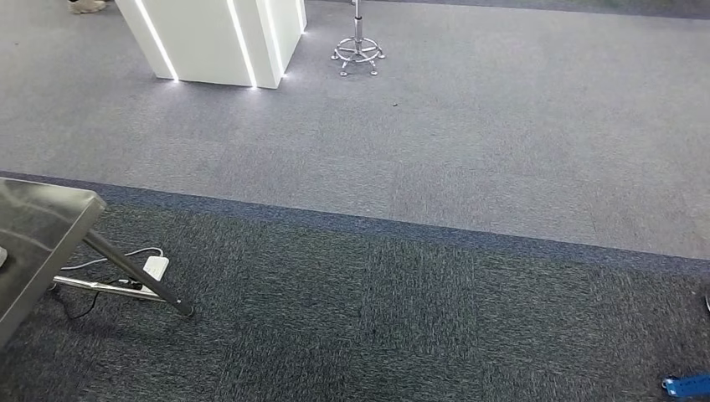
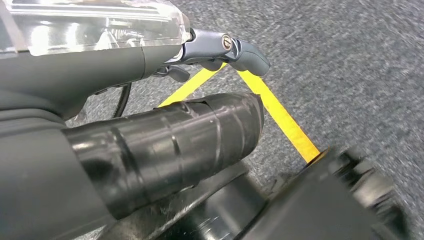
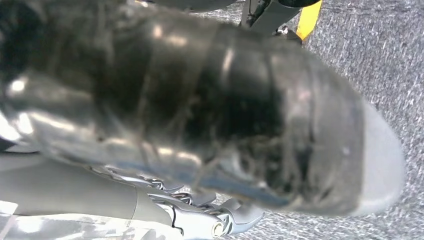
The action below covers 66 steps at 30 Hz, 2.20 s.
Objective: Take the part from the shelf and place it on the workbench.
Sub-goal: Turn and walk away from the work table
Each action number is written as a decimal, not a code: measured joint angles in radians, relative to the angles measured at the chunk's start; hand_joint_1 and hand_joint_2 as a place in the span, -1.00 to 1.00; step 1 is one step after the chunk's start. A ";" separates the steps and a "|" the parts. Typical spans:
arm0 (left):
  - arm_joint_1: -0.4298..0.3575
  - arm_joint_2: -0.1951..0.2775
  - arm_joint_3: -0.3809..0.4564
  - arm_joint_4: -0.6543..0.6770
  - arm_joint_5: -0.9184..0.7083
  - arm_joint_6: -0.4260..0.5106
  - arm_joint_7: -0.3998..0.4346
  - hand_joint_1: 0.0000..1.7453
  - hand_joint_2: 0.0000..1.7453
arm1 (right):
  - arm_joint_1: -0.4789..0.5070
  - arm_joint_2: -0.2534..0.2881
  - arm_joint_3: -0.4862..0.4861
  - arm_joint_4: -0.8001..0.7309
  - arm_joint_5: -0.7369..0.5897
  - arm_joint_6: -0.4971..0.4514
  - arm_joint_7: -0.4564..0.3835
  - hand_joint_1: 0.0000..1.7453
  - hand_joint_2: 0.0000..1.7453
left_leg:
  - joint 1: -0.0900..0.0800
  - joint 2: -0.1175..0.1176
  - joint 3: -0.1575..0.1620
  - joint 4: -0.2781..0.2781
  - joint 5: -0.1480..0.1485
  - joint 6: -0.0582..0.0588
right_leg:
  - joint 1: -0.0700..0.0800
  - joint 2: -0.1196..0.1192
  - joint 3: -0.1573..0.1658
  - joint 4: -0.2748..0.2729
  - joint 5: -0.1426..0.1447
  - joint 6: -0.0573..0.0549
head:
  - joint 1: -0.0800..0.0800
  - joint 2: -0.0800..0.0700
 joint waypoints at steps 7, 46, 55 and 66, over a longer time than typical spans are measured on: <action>0.002 0.003 0.001 0.000 0.001 0.000 0.003 -1.00 -1.00 | 0.000 0.003 0.000 0.001 0.001 0.001 0.005 -1.00 -1.00 | -0.006 -0.065 0.091 -0.241 0.141 0.027 | 0.003 0.068 -0.006 0.012 -0.002 0.010 | 0.000 0.000; 0.002 0.007 0.001 0.000 -0.004 -0.010 0.009 -1.00 -1.00 | 0.000 0.018 0.010 0.002 0.060 -0.008 0.022 -1.00 -1.00 | 0.003 0.018 0.103 -0.271 0.156 0.045 | -0.012 -0.003 -0.138 0.283 -0.132 0.049 | 0.004 0.000; -0.005 0.009 0.001 0.000 -0.004 -0.010 0.010 -1.00 -1.00 | 0.000 0.023 0.012 0.002 0.063 -0.010 0.026 -1.00 -1.00 | -0.003 0.069 0.125 -0.259 0.126 0.004 | -0.004 -0.042 -0.002 0.010 -0.005 0.013 | 0.003 0.000; 0.001 0.013 0.004 0.000 -0.003 -0.010 0.019 -1.00 -1.00 | -0.001 0.031 0.018 0.002 0.072 -0.014 0.033 -1.00 -1.00 | 0.000 -0.062 0.076 -0.211 0.146 0.019 | 0.001 0.068 -0.001 0.015 -0.003 -0.007 | 0.003 0.000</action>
